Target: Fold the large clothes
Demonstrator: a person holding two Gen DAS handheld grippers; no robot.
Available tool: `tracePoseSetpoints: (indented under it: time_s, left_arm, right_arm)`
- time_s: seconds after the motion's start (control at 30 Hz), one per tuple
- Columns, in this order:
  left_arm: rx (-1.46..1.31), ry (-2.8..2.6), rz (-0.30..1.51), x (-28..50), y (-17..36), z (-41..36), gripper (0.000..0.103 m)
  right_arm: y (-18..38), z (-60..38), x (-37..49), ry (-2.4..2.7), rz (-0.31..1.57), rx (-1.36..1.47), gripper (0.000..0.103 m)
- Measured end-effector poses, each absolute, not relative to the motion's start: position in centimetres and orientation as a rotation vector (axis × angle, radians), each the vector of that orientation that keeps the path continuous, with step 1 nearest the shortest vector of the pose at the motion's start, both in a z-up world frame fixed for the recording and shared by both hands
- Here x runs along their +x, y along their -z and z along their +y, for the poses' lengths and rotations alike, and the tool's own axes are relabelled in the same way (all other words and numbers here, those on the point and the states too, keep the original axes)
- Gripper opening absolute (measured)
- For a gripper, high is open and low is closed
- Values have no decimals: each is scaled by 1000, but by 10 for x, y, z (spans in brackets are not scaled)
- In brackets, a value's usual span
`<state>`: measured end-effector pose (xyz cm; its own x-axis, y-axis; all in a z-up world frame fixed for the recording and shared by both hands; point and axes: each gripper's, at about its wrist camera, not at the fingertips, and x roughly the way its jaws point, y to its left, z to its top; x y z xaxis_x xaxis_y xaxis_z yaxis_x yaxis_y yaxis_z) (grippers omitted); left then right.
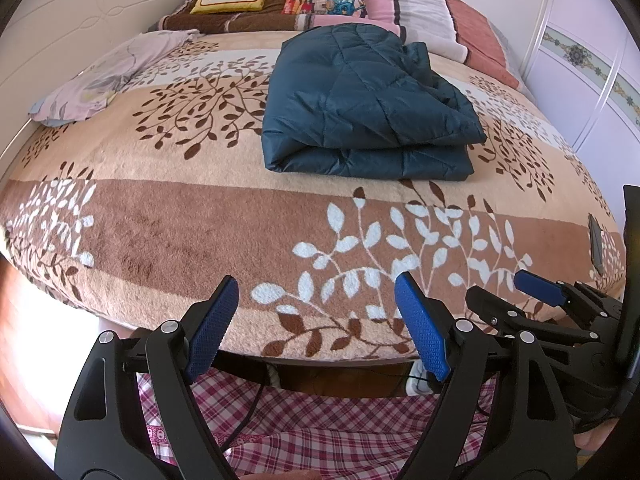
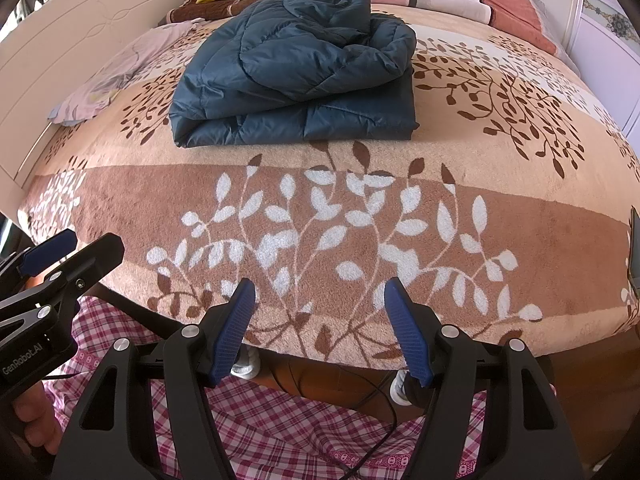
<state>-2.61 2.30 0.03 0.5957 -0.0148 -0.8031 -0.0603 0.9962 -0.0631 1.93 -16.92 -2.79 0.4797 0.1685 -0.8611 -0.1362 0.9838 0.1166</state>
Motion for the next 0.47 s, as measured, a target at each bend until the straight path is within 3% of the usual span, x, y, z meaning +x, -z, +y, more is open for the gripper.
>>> tracePoseSetpoints:
  time_s: [0.47]
  left_arm:
    - [-83, -25, 932, -26, 0, 22, 80]
  right_arm:
    - [28, -169, 19, -187, 1056, 31, 66]
